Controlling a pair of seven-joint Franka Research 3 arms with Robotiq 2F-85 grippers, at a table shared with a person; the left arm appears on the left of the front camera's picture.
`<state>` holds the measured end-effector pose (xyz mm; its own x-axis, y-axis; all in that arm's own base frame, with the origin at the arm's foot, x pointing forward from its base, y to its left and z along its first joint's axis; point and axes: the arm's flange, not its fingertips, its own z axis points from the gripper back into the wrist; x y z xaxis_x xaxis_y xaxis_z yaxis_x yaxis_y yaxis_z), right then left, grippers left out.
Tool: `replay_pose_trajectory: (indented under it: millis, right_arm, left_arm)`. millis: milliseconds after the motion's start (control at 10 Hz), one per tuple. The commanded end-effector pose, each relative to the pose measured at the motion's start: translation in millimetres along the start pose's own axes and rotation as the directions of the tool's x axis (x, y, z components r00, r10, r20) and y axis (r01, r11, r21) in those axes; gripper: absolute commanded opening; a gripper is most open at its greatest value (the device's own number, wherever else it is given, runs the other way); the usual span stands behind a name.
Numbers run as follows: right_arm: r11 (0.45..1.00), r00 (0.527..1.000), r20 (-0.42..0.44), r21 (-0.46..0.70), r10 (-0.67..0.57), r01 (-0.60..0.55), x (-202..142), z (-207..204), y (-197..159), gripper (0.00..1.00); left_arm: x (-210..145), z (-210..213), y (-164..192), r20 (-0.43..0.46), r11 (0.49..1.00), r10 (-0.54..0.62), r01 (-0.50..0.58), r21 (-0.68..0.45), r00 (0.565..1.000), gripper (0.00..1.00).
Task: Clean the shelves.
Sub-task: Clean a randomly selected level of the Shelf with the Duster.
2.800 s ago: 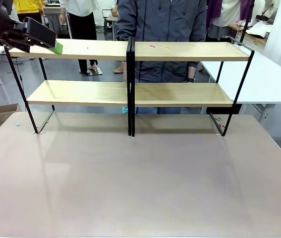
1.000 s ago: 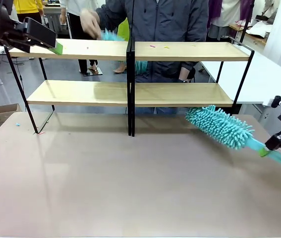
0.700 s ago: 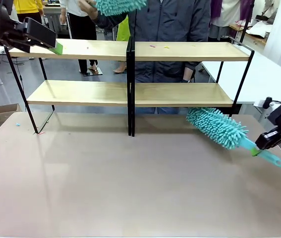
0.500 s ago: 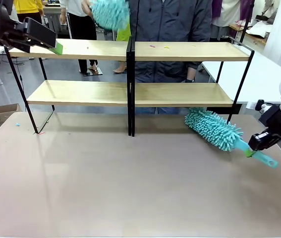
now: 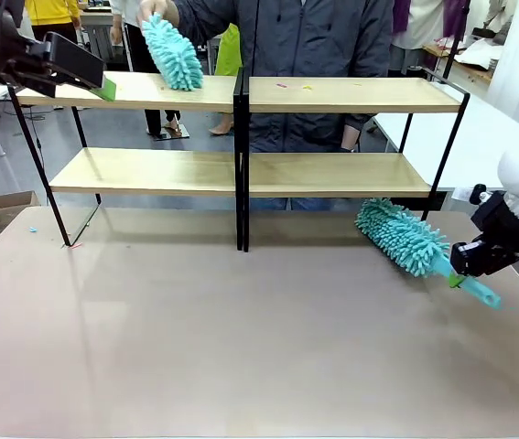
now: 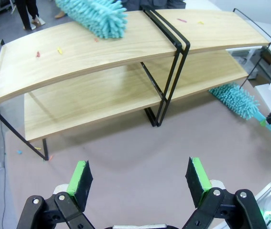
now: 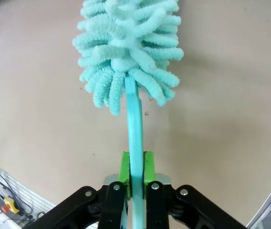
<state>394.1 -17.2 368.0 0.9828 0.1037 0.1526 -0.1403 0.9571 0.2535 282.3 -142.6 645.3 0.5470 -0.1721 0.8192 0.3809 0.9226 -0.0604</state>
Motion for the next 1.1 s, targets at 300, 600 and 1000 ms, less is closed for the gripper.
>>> replay_pose_trajectory:
  millis: [300, 600, 1000]
  right_arm:
    - [0.985, 0.988, 0.0, 0.078, -0.151, 0.151, -61, 3, 4, 0.12]
    - [0.973, 0.973, -0.072, 0.063, -0.219, 0.223, -87, 7, 4, 0.12]
    - [0.935, 0.929, -0.109, -0.048, -0.354, 0.351, -127, 24, 0, 0.12]
  left_arm:
    - [0, 0, 1, 0.011, 1.0, 0.001, -0.001, -0.005, 1.0, 1.0]
    - [0, 0, 1, 0.011, 1.0, 0.001, -0.001, -0.005, 1.0, 1.0]
    - [0, 0, 1, 0.011, 1.0, 0.001, -0.001, -0.005, 1.0, 1.0]
